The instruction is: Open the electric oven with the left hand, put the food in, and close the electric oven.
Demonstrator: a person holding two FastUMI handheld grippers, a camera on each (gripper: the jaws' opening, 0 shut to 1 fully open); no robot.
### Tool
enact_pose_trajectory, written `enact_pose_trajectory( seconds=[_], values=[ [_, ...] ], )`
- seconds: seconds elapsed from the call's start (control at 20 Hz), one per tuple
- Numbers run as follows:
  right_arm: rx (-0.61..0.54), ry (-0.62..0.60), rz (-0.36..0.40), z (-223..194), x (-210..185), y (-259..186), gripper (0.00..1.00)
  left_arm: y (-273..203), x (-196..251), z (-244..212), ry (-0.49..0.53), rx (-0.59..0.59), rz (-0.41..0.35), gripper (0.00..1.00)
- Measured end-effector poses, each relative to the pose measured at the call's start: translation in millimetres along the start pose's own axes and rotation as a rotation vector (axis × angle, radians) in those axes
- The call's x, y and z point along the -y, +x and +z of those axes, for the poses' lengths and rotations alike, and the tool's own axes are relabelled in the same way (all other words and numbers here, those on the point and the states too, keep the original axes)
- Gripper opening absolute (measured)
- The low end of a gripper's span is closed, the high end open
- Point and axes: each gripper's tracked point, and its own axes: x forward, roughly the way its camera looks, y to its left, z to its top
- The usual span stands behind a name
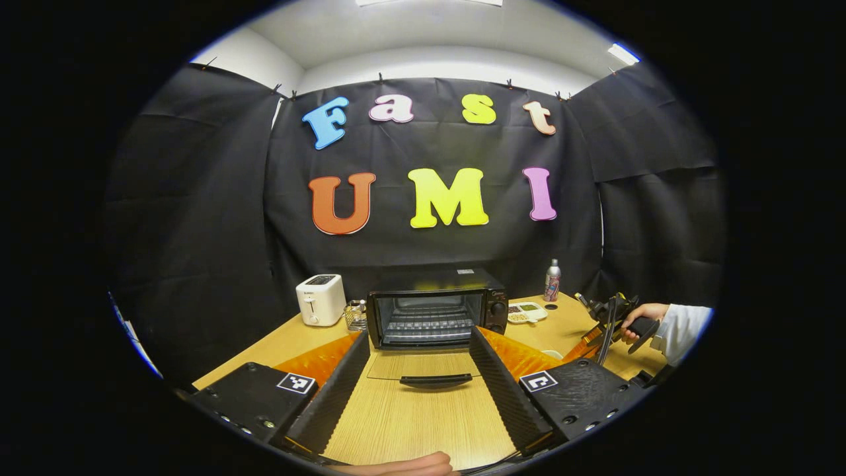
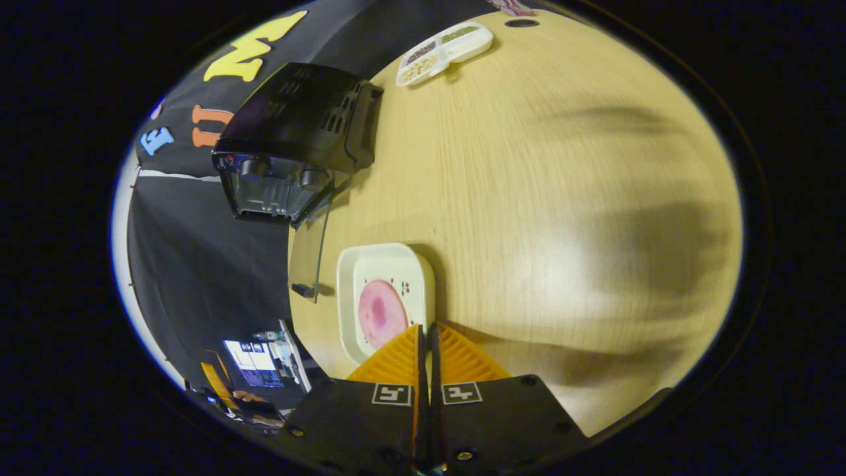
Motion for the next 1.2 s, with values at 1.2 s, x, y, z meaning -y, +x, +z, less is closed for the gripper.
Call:
enact_pose_trajectory(
  seconds=[1.2],
  values=[
    [-0.001, -0.031, 0.019, -44.7, -228.8, 63.9, 0.04, -31.5, -84.8, -8.9, -0.031, 0.04, 0.127, 0.96]
  ],
)
